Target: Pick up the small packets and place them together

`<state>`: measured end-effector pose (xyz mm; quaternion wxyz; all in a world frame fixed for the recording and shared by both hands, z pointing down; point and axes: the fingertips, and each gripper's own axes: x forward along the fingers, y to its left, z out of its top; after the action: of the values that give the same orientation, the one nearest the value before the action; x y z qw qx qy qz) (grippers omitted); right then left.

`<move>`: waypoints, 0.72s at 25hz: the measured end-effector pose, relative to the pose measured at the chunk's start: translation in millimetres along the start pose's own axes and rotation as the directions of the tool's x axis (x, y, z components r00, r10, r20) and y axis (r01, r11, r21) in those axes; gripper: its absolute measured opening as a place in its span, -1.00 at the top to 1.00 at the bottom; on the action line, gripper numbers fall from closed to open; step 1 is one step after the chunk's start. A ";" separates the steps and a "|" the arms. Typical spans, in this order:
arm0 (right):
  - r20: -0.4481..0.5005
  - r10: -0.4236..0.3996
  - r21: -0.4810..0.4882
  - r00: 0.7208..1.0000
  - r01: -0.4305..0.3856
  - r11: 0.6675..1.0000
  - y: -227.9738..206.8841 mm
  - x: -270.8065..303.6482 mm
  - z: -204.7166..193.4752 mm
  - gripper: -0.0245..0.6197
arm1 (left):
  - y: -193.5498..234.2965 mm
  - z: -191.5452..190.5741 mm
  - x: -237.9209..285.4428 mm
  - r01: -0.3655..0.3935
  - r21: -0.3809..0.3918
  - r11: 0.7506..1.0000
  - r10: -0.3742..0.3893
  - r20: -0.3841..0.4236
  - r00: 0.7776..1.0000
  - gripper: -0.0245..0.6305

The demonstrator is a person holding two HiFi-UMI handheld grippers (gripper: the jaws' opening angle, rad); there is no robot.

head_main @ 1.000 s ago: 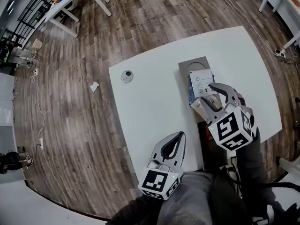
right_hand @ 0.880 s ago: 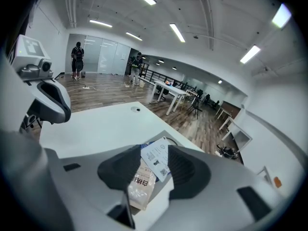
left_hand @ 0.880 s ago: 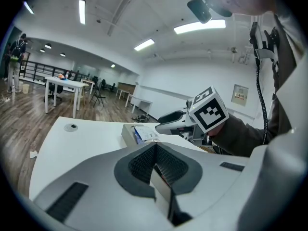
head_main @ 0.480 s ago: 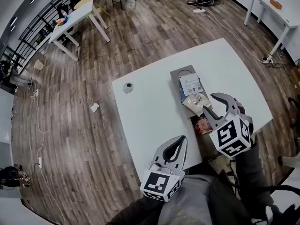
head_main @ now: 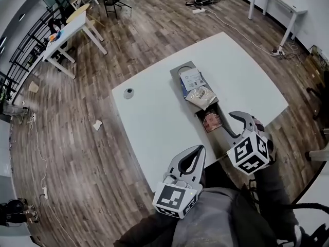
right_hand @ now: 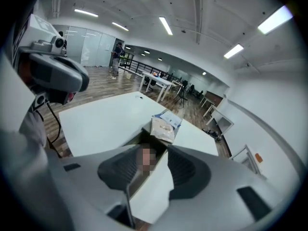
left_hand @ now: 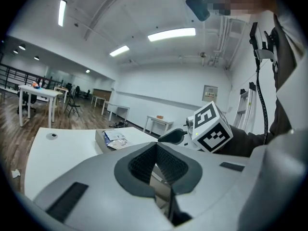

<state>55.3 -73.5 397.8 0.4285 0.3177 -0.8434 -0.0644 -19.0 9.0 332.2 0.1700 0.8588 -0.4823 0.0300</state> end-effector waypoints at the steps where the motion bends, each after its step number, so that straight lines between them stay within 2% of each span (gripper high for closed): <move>1: -0.015 0.015 0.005 1.000 -0.015 1.000 7.1 1.7 -7.1 0.38 | -2.2 -1.9 -0.3 0.005 -0.003 1.000 -0.005 -0.005 1.000 0.92; 5: -0.051 0.076 0.012 0.996 -0.076 0.997 26.4 14.5 -20.8 0.38 | -1.1 -6.4 0.7 0.003 -0.020 1.000 -0.003 -0.027 1.000 0.92; 11: -0.084 0.165 -0.016 0.983 -0.166 0.986 33.2 52.6 -19.8 0.38 | 22.7 -10.1 10.7 -0.053 -0.045 0.998 0.050 -0.061 0.997 0.92; 16: -0.157 0.254 -0.046 0.954 -0.264 0.963 35.4 90.0 -24.7 0.36 | 51.1 -14.4 25.2 -0.107 -0.064 0.992 0.101 -0.089 0.991 0.92; 18: -0.191 0.296 -0.046 0.936 -0.310 0.950 37.4 101.5 -27.8 0.24 | 61.0 -15.6 33.1 -0.121 -0.078 0.990 0.113 -0.099 0.989 0.92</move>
<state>14.8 -99.3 498.7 0.5201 0.1721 -0.8366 0.0001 -50.7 -42.2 370.0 0.2264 0.8186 -0.5244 0.0601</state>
